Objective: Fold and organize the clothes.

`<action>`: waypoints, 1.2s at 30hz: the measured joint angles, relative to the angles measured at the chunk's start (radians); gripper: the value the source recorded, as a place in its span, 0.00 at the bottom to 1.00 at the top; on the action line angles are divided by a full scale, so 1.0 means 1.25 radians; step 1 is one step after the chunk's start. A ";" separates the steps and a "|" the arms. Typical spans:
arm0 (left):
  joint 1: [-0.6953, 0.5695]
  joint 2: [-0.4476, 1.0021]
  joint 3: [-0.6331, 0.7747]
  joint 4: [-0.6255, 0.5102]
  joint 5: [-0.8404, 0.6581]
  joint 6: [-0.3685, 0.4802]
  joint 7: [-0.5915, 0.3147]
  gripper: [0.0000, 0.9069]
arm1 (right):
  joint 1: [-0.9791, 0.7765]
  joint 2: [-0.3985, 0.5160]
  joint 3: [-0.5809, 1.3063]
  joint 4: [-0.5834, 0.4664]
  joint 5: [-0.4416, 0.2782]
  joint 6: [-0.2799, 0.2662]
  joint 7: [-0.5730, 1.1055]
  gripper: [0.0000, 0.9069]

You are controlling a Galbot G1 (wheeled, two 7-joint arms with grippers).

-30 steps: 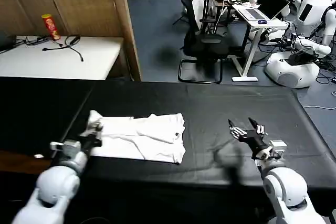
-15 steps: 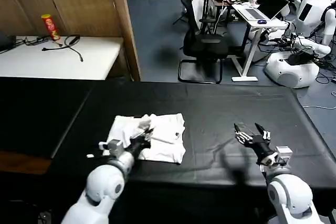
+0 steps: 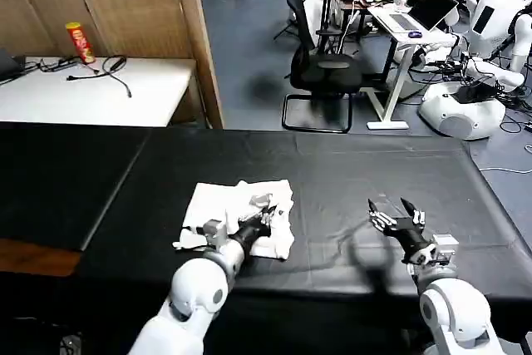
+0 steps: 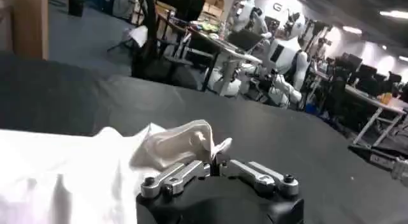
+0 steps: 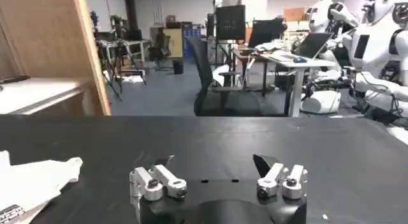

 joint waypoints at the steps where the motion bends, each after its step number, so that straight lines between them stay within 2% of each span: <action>1: 0.000 -0.004 0.002 0.004 0.007 -0.004 0.001 0.97 | 0.001 -0.001 -0.003 0.000 0.000 0.002 -0.003 0.97; 6: 0.006 -0.034 0.014 0.021 0.006 -0.021 0.006 0.97 | 0.014 -0.019 -0.029 -0.006 0.007 0.011 -0.030 0.97; 14: 0.031 -0.063 -0.015 -0.032 -0.146 -0.008 -0.015 0.97 | 0.067 -0.071 -0.126 -0.040 0.016 0.012 -0.047 0.97; 20: 0.072 0.001 -0.094 -0.112 -0.052 -0.077 -0.009 0.97 | 0.155 -0.076 -0.261 -0.091 0.005 0.010 -0.057 0.97; 27: 0.131 0.076 -0.209 -0.119 0.043 -0.120 -0.009 0.97 | 0.258 -0.057 -0.393 -0.149 -0.011 0.002 -0.045 0.97; 30: 0.145 0.081 -0.237 -0.108 0.084 -0.138 -0.003 0.97 | 0.287 -0.038 -0.427 -0.174 -0.036 -0.004 -0.009 0.97; 34: 0.161 0.076 -0.260 -0.089 0.105 -0.146 0.002 0.97 | 0.321 0.012 -0.440 -0.231 -0.124 -0.023 0.043 0.97; 36: 0.169 0.075 -0.267 -0.087 0.105 -0.147 0.006 0.97 | 0.326 0.039 -0.438 -0.253 -0.149 -0.027 0.068 0.97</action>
